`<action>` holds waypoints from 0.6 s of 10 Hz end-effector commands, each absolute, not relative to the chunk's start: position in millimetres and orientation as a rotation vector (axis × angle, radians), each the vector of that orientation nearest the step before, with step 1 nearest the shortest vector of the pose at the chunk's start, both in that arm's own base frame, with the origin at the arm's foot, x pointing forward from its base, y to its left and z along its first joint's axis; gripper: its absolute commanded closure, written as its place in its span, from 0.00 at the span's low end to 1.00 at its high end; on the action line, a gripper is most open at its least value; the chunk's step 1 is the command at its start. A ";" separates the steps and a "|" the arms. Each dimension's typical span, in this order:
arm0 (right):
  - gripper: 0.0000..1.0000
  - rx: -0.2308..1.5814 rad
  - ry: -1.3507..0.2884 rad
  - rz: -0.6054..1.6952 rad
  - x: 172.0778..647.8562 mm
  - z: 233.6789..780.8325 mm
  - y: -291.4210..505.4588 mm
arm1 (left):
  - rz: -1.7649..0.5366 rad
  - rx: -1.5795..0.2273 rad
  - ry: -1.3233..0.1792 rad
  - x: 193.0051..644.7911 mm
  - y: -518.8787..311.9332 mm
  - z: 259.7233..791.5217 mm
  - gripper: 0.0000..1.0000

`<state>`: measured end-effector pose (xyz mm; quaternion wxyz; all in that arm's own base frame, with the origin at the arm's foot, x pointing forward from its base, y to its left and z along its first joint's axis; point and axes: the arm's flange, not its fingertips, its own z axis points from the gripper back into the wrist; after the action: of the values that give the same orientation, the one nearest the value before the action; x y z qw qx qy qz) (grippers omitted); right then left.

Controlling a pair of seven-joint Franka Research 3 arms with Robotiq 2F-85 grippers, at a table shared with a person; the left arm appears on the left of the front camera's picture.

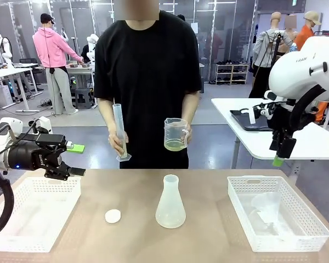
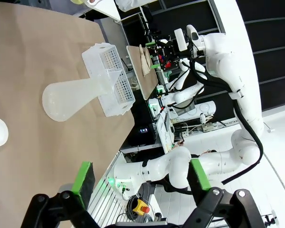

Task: Prepare the solutions needed for the experiment.
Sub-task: Pick up the Plastic Funnel and insert it into the Big flask.

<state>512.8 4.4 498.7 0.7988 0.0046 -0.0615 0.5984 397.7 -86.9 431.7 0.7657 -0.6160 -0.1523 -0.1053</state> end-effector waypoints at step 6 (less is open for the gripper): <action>0.00 -0.027 -0.030 1.560 529.7 433.4 1.3 | -0.232 -1.355 -0.326 397.2 -86.5 432.1 0.00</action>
<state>522.8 5.3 443.3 0.7184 -0.0189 -0.0090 0.6954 397.7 -86.8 431.6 0.7657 -0.6159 -0.1523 -0.1052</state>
